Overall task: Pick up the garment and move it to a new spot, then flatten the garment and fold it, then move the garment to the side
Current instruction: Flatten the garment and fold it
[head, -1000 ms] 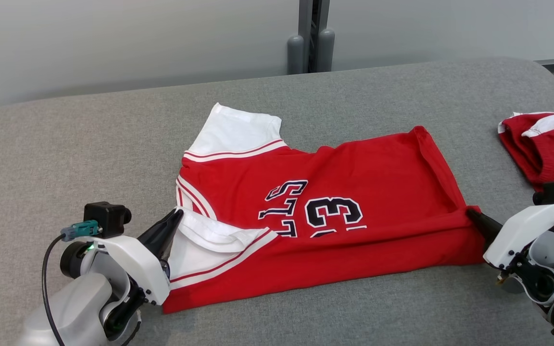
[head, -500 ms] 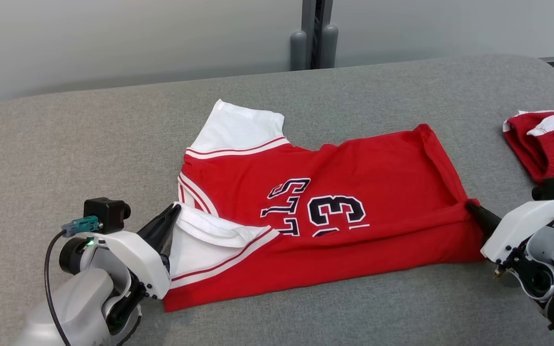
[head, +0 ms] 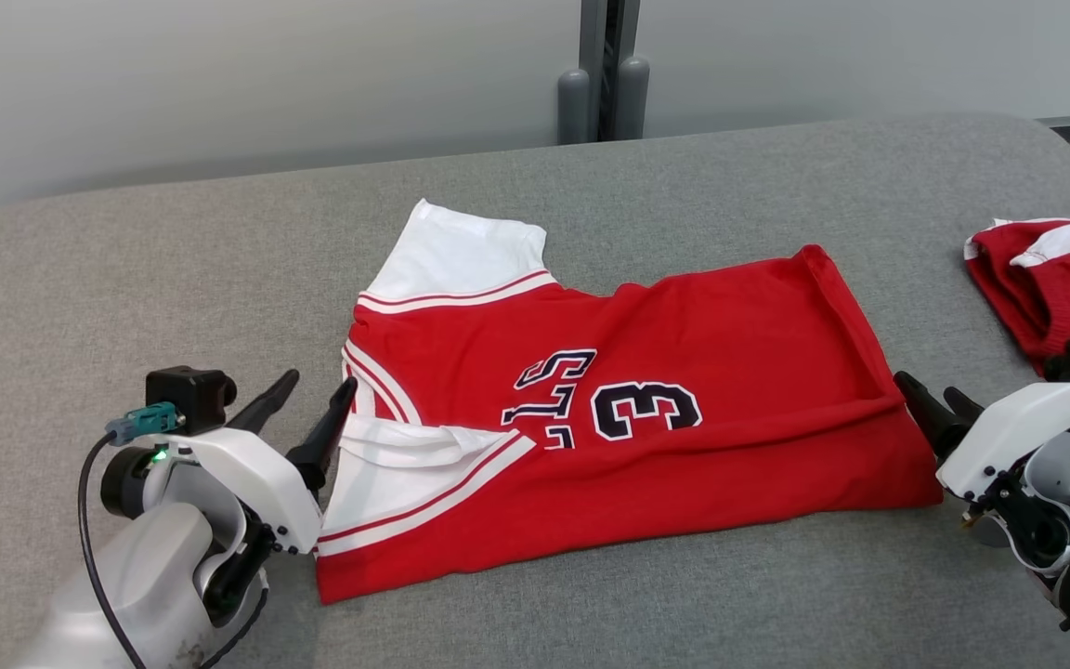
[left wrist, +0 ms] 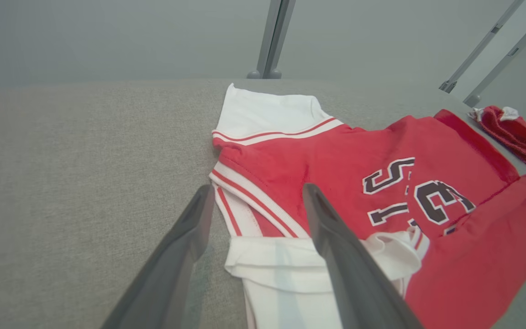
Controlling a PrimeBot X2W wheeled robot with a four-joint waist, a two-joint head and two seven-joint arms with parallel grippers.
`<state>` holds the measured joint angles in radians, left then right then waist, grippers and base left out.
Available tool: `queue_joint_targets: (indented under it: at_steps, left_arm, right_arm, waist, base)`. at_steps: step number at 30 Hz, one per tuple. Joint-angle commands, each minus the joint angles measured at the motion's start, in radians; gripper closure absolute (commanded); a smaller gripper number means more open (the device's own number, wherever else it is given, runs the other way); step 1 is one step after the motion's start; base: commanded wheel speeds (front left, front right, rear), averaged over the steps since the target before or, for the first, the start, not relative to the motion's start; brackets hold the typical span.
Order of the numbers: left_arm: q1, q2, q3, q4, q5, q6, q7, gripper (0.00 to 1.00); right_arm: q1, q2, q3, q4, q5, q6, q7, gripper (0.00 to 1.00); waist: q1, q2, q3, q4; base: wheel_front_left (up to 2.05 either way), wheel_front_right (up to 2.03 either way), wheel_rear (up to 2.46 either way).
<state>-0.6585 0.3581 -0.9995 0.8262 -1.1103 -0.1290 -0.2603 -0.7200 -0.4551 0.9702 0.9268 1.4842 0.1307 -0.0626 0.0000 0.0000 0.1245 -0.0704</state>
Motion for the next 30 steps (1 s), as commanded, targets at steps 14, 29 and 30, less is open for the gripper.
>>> queue_joint_targets:
  at_steps: [14,29,30]
  left_arm:
    - [0.18,-0.018,0.446,-0.275,0.254,0.117,-0.004,0.0]
    - [0.524,-0.286,0.92,-0.589,0.638,0.058,-0.004,0.0]
    - [0.538,-0.293,0.934,-0.583,0.65,0.053,-0.004,0.0]
  right_arm:
    - [0.057,-0.044,-0.054,0.009,-0.082,0.0,-0.203,0.0]
    - [0.466,0.182,-0.928,-0.5,-0.97,0.0,-0.202,0.0]
    - [0.49,0.209,-0.953,-0.524,-0.996,0.0,-0.202,0.0]
  waist:
    - [0.0,0.0,-0.068,0.012]
    - [0.0,0.0,-0.108,0.016]
    - [0.0,0.0,-0.11,0.017]
  base:
    - [0.0,0.0,0.0]
    - [0.0,0.0,0.0]
    - [0.0,0.0,0.0]
